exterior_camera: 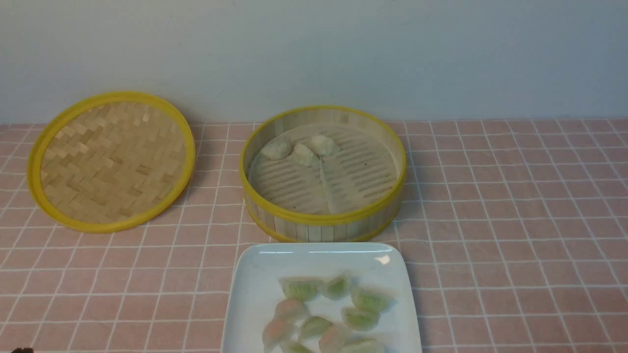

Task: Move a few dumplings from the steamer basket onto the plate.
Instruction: Use the left arm to grab a dumpling from the steamer

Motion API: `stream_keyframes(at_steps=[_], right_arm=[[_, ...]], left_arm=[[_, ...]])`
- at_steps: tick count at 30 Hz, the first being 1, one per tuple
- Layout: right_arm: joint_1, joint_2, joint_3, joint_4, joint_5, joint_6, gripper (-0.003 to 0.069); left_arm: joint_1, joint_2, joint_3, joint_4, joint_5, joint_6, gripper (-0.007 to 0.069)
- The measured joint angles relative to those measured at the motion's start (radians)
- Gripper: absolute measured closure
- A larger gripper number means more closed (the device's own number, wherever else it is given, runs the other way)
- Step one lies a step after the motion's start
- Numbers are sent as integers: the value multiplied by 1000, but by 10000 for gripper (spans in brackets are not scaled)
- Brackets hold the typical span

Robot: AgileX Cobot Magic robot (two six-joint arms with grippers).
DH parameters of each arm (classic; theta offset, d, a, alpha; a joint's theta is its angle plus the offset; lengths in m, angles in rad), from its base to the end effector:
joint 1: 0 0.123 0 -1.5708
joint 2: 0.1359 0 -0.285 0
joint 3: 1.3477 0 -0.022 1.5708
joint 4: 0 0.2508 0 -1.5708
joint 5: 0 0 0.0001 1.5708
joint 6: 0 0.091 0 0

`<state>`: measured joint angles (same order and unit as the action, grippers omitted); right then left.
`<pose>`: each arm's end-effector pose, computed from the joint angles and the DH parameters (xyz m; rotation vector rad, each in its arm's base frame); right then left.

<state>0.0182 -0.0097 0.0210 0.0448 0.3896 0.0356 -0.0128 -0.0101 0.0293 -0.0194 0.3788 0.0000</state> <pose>0.0522 0.0025 0.1717 0.0438 1.8844 0.0813 0.0526 -0.0013 0.1698 0.0000 1.8816 -0.0279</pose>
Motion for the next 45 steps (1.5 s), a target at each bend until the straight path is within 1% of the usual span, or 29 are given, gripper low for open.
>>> stream_keyframes(at_steps=[12,15,16,20,21,25,27,29,30,31,32,35,36,37,38,39,40,41,42,45], right_arm=[[0,0,0,0,0,0,673],[0,0,0,0,0,0,673],[0,0,0,0,0,0,673],[0,0,0,0,0,0,673],[0,0,0,0,0,0,673],[0,0,0,0,0,0,673],[0,0,0,0,0,0,673],[0,0,0,0,0,0,673],[0,0,0,0,0,0,673],[0,0,0,1,-1,0,673],[0,0,1,10,-10,1,673],[0,0,7,71,-58,27,673],[0,0,8,132,-100,54,673],[0,0,8,167,-127,69,673],[0,0,8,256,-191,107,673],[0,0,8,295,-217,122,673],[0,0,8,388,-277,152,673],[0,0,8,420,-297,159,673],[0,0,8,476,-332,169,673],[0,0,8,558,-382,174,673]], left_arm=[[0,0,0,0,0,0,631],[0,0,1,-21,-35,0,631],[0,0,1,-41,-56,-21,631],[0,0,1,-188,-177,-106,631],[0,0,1,-251,-212,-134,631],[0,0,1,-400,-318,-168,631],[0,0,1,-483,-416,-177,631],[0,0,1,-519,-518,-186,631],[0,0,1,-526,-529,-186,631],[0,0,-14,-540,-589,-194,631],[0,0,-39,-543,-588,-198,631],[0,10,-125,-517,-531,-200,631],[0,39,-206,-489,-460,-197,631],[0,53,-230,-477,-435,-195,631],[0,127,-335,-432,-320,-183,631],[0,150,-363,-421,-286,-179,631],[0,248,-479,-384,-138,-158,631],[0,303,-524,-371,-77,-143,631],[0,387,-630,-359,74,-110,631],[0,595,-831,-355,373,0,631]])
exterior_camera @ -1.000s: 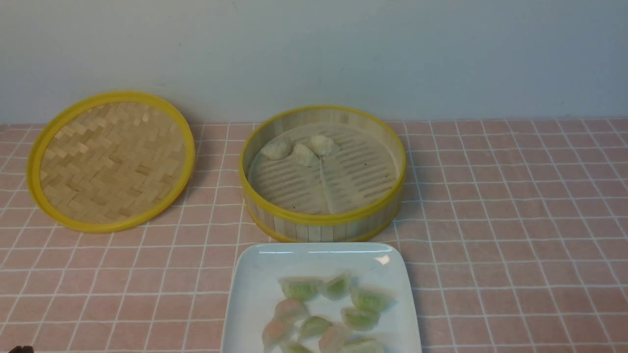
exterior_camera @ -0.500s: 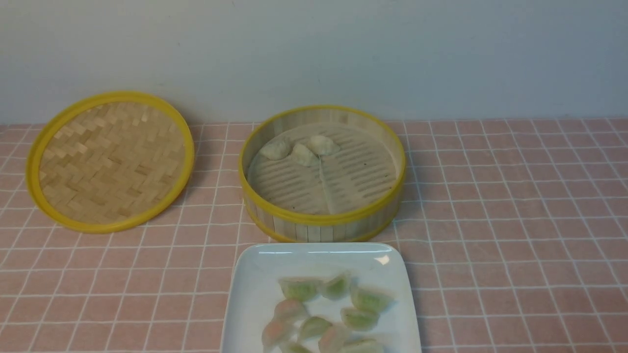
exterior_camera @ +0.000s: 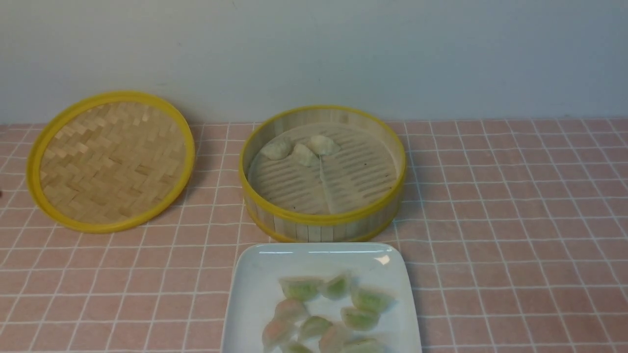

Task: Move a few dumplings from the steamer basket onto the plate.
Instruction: Use the left arm to grab a dumpling from the steamer

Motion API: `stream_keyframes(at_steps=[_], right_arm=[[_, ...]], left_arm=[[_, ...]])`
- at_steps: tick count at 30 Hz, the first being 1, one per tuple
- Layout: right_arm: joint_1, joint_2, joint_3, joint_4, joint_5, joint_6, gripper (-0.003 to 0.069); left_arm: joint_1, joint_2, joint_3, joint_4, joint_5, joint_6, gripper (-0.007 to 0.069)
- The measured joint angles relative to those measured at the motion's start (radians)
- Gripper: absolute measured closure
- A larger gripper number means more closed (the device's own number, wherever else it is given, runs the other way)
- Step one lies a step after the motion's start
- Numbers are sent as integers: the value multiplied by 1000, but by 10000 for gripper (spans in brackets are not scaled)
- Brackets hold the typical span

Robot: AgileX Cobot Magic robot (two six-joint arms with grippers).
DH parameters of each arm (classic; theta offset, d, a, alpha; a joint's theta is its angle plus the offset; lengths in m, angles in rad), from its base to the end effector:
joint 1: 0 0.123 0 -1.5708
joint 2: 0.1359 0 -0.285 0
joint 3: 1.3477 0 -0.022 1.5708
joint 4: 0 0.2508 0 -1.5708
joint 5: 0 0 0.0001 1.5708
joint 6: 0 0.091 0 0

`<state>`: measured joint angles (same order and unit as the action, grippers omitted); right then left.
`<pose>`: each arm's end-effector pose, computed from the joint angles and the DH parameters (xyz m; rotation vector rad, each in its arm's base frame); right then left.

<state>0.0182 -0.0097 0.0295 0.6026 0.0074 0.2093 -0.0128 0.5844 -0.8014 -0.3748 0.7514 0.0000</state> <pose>0.0568 0.0015 0.2032 0.5946 1.4277 0.6660 0.0989 -0.0240 0.3718 -0.1009 1.9923 -0.4395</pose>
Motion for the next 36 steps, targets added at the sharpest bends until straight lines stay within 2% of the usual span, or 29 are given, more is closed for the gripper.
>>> stream_keyframes(at_steps=[3,7,13,18,22,25,31,36], right_arm=[[0,0,0,39,-27,3,673],[2,0,-3,55,-35,11,673],[40,58,-186,6,282,-58,673],[53,350,-494,-85,661,-194,673],[53,627,-743,-147,953,-325,673],[53,779,-862,-165,1071,-402,673],[53,944,-962,-153,1129,-458,673],[54,994,-968,-103,1102,-465,673]], left_arm=[[0,176,-154,-24,214,123,631],[0,380,-232,-71,319,281,631],[-39,600,-297,-90,317,397,631],[-140,806,-451,-64,317,416,631],[-210,960,-610,-40,324,480,631],[-238,1063,-715,-18,313,512,631],[-250,1218,-854,7,232,523,613],[-250,1419,-994,43,167,526,489]])
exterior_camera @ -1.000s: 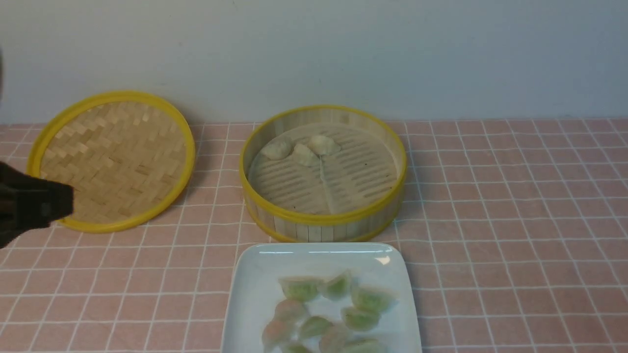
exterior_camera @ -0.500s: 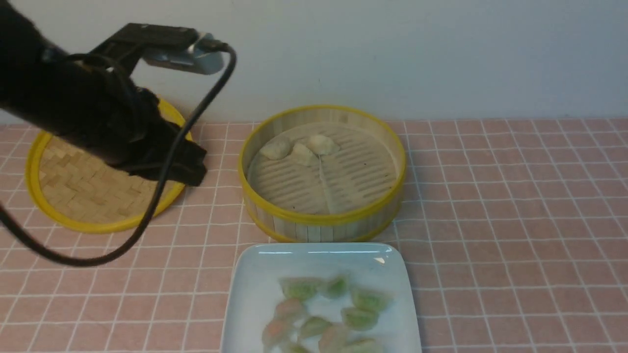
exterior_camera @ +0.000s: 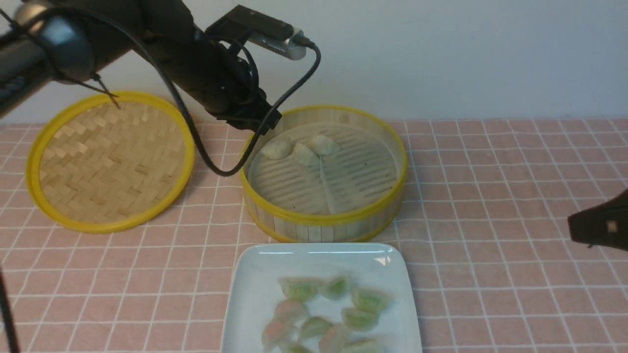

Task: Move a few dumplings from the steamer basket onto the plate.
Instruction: Use the left arm to grab a dumpling from the steamer

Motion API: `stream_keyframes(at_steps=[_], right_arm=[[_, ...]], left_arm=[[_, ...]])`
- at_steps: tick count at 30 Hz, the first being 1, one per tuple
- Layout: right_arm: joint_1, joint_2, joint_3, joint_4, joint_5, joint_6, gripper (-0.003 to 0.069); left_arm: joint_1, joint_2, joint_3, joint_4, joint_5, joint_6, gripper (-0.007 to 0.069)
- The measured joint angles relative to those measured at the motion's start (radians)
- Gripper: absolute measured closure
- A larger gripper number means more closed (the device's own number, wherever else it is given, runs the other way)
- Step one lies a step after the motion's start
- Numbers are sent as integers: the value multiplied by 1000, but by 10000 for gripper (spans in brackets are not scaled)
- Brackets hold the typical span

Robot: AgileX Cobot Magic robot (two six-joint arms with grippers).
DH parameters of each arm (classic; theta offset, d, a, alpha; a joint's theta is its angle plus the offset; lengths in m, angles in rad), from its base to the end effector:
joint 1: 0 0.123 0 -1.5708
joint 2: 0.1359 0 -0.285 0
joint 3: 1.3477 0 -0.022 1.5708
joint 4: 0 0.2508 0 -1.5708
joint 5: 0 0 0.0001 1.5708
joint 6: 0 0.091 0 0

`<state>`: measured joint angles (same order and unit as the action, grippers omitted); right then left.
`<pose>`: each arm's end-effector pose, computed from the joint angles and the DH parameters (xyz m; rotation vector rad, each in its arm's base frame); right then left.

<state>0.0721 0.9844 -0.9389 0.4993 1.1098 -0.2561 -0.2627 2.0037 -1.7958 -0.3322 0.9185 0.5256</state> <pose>0.1657 0.0511 0.3422 -0.2776 2.5280 0.5912 0.4300 -0.1401 0.2802 0.8268 2.4238 -0.3165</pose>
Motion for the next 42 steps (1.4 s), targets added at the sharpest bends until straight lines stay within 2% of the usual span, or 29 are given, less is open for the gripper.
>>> stream_keyframes(at_steps=[2,6,10,16,22,26,27,29,30,37,42], right_arm=[[0,3,0,27,-40,-2,673],[0,4,0,33,-58,-2,673],[0,4,0,34,-58,-2,673],[0,4,0,35,-58,-2,673],[0,4,0,39,-58,-2,673],[0,4,0,40,-58,-2,673],[0,4,0,41,-58,-2,673],[0,4,0,42,-58,-2,673],[0,4,0,42,-57,-2,673],[0,4,0,44,-43,-2,673],[0,4,0,44,-32,-7,673]], left_arm=[[0,112,-97,14,-10,0,378],[0,260,-225,34,-18,0,250],[0,344,-291,77,-62,1,220],[-3,407,-313,105,-141,31,218],[-10,438,-318,113,-156,46,223],[-10,442,-319,118,-156,44,289],[-10,442,-319,117,-146,36,339],[-11,442,-326,118,-123,17,433],[-15,442,-336,123,-108,2,447],[-41,400,-438,147,60,-76,441],[-50,301,-560,144,279,-140,441]])
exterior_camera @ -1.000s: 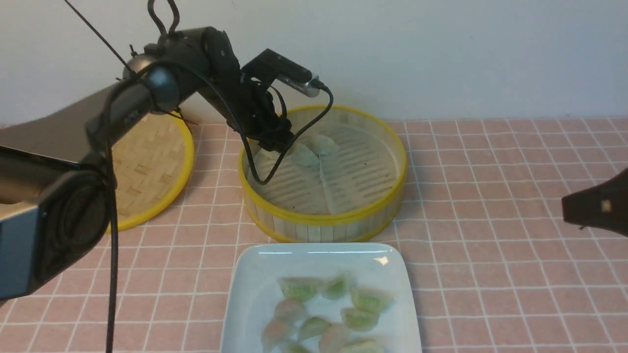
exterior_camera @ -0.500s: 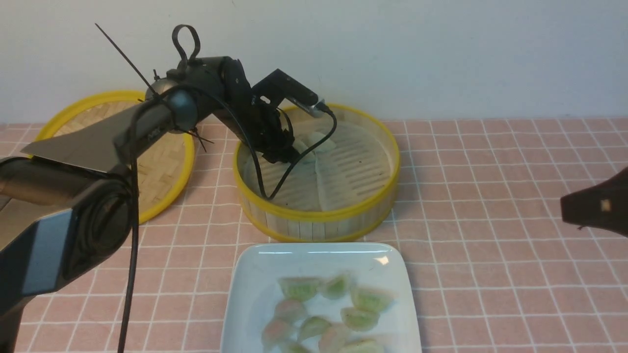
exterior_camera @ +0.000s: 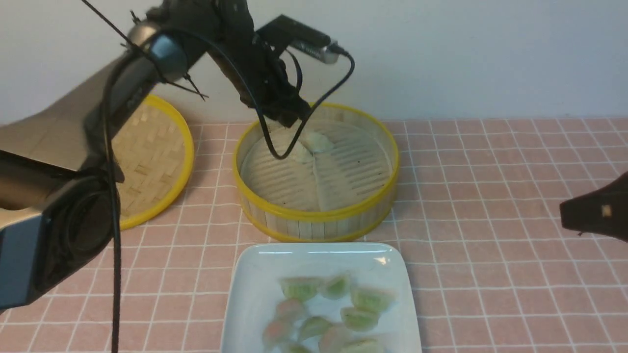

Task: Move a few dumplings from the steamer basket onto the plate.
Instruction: Use the left arm to grab a dumpling from the steamer, then use the left arm to put the dumpling into the plate

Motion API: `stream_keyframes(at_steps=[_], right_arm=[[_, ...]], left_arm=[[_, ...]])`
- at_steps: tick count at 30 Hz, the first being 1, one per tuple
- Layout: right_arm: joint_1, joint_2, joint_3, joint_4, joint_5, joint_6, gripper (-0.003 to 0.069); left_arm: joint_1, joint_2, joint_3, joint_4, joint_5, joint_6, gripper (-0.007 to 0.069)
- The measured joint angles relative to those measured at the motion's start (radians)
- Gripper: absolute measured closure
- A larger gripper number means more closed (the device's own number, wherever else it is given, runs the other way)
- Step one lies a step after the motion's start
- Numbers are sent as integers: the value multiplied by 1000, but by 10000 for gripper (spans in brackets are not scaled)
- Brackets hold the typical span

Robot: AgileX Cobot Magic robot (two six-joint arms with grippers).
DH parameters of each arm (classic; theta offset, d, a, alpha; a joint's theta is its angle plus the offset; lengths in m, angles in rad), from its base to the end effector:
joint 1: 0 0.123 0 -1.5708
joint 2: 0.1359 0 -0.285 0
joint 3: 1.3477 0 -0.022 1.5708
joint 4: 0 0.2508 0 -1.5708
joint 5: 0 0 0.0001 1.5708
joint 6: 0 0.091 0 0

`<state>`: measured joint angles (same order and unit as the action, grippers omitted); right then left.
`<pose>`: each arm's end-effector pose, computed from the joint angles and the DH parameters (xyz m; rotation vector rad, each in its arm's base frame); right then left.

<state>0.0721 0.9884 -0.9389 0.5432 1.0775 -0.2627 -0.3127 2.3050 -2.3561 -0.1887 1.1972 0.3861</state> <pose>0.1689 0.0538 0.3445 -0.2556 2.4891 0.6342 0.4780 -0.1713 0.2852 0.8670 2.4674 -0.2288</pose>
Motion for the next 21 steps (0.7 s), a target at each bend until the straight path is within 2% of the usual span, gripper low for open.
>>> stream_keyframes(at_steps=[4,7,12,17,21], right_arm=[[0,17,-35,0,27,16,673],[0,66,-118,-13,62,23,673],[27,205,-314,-61,133,19,673],[140,435,-543,-149,157,11,672],[195,645,-728,-209,160,-1,672]], left_arm=[[0,-83,-18,0,38,-78,441],[0,-170,50,-6,39,-143,441],[-16,-415,400,-48,39,-167,441],[-73,-649,863,-69,39,-170,441],[-143,-722,1096,-100,-44,-170,441]])
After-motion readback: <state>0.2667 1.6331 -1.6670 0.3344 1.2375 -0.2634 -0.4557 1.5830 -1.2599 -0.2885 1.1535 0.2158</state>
